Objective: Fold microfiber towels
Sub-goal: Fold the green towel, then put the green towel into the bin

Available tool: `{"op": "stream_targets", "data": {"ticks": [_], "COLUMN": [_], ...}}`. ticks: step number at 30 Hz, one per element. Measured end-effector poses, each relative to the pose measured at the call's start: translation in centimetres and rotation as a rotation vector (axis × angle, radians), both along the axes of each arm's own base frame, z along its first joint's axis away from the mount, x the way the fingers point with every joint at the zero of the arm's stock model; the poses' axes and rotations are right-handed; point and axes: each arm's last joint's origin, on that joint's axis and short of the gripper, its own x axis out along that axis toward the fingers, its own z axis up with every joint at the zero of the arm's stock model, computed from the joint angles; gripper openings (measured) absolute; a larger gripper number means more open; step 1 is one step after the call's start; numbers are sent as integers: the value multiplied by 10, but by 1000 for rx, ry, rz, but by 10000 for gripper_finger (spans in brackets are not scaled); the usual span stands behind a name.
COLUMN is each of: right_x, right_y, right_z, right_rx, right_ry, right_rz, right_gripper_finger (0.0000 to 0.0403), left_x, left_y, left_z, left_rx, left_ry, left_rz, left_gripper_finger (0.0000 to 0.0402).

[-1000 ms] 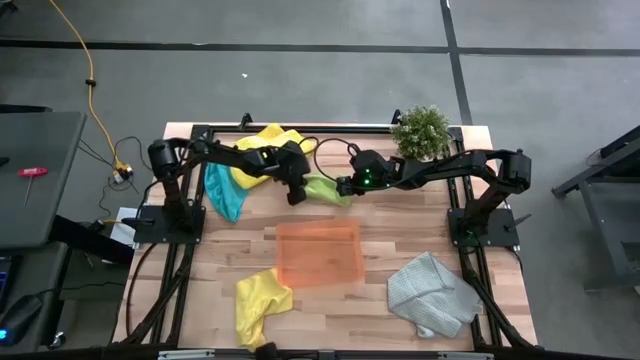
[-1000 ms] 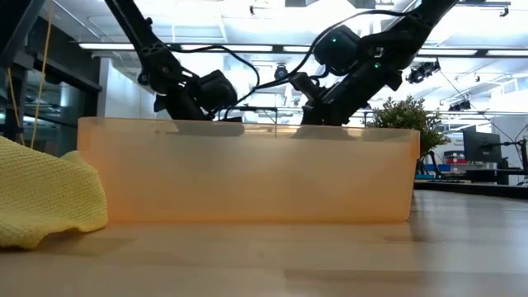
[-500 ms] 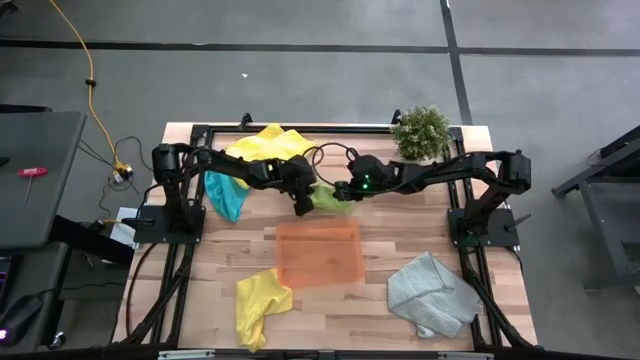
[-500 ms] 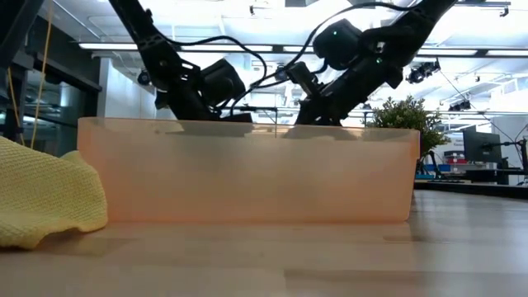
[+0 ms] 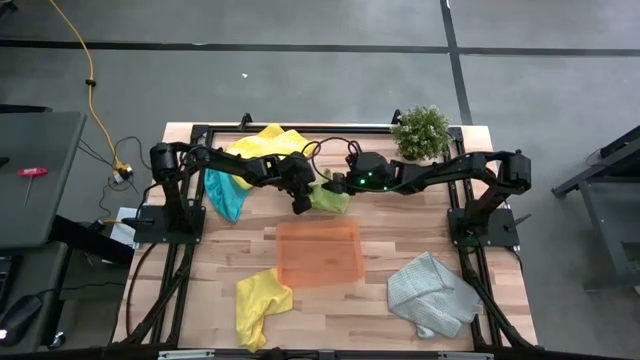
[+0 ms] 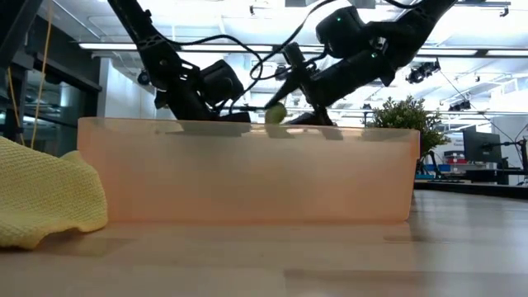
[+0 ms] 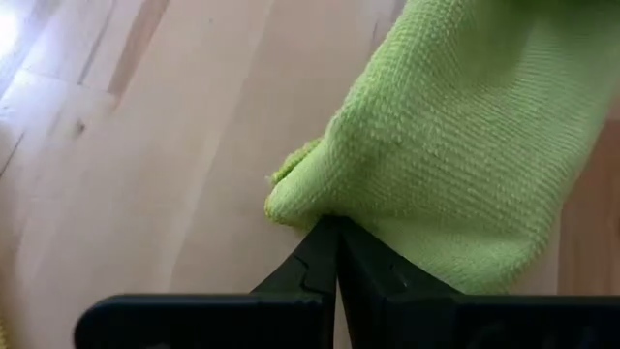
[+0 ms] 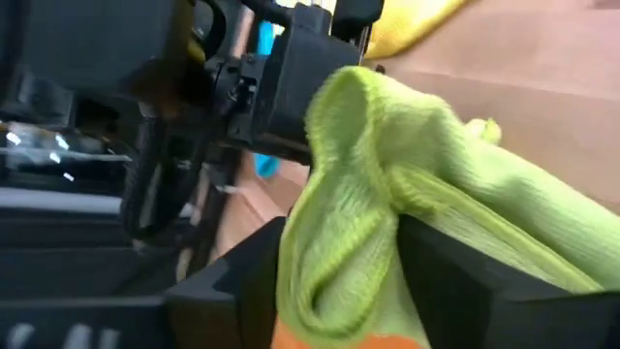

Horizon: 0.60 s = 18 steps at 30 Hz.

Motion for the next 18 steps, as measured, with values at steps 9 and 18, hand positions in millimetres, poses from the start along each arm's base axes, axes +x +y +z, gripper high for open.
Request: {"op": "stream_targets", "data": {"ticks": [9, 18], "right_x": [-2, -2], "right_y": [-4, -8], "right_z": [0, 2], "right_rx": [49, -44], "right_ry": [-2, -32], "right_rz": [52, 136], "right_gripper_finger": [233, 234], "left_x": [-19, -28], "left_y": [20, 28], "left_z": [37, 76], "left_rx": [78, 77], "left_ry": [-60, -281], "left_rz": [35, -69], "left_gripper_finger": [0, 0]}}
